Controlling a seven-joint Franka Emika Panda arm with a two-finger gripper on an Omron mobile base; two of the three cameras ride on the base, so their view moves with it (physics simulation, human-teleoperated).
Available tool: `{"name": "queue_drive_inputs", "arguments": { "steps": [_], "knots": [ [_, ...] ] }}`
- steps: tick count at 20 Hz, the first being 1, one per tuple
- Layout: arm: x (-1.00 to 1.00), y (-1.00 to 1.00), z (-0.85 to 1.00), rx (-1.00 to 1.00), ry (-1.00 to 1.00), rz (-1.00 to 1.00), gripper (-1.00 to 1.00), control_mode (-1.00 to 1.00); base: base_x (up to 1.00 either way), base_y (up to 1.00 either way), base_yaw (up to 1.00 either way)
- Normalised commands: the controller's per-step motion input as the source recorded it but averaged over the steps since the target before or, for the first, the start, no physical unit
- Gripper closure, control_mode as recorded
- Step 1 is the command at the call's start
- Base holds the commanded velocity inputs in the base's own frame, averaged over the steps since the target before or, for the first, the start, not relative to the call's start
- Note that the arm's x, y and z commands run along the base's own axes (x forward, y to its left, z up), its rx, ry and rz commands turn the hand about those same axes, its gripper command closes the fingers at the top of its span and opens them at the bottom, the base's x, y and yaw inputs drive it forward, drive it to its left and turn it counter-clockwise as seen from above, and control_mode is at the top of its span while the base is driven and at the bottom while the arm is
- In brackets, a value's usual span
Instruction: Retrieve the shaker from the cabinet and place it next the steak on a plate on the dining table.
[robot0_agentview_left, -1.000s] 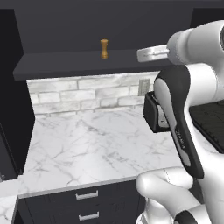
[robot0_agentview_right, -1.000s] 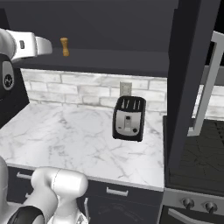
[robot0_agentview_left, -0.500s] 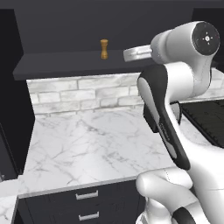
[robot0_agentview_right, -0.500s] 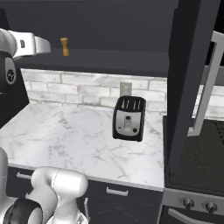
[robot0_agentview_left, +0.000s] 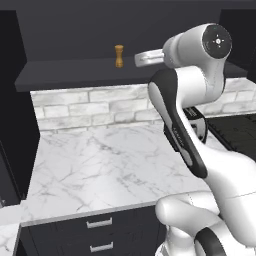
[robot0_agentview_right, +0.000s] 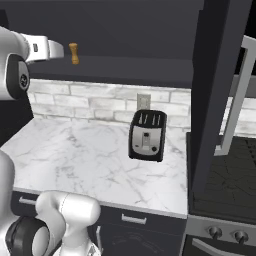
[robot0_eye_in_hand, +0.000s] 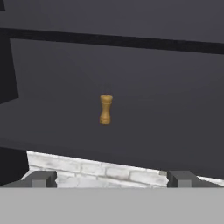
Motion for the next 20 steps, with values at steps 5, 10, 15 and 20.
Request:
{"name": "queue_drive_inputs", "arguments": {
  "steps": [5,10,15,20],
  "knots": [
    [0.37,0.02,-0.11,0.0,0.0,0.0,-1.0,-1.0,0.0,0.0,0.0],
    [0.35,0.01,-0.15,0.0,0.0,0.0,-1.0,-1.0,0.0,0.0,0.0],
    [0.33,0.0,-0.11,0.0,0.0,0.0,-1.0,-1.0,0.0,0.0,0.0],
    [0.3,0.05,-0.08,0.0,0.0,0.0,-1.0,-1.0,0.0,0.0,0.0]
  ]
}}
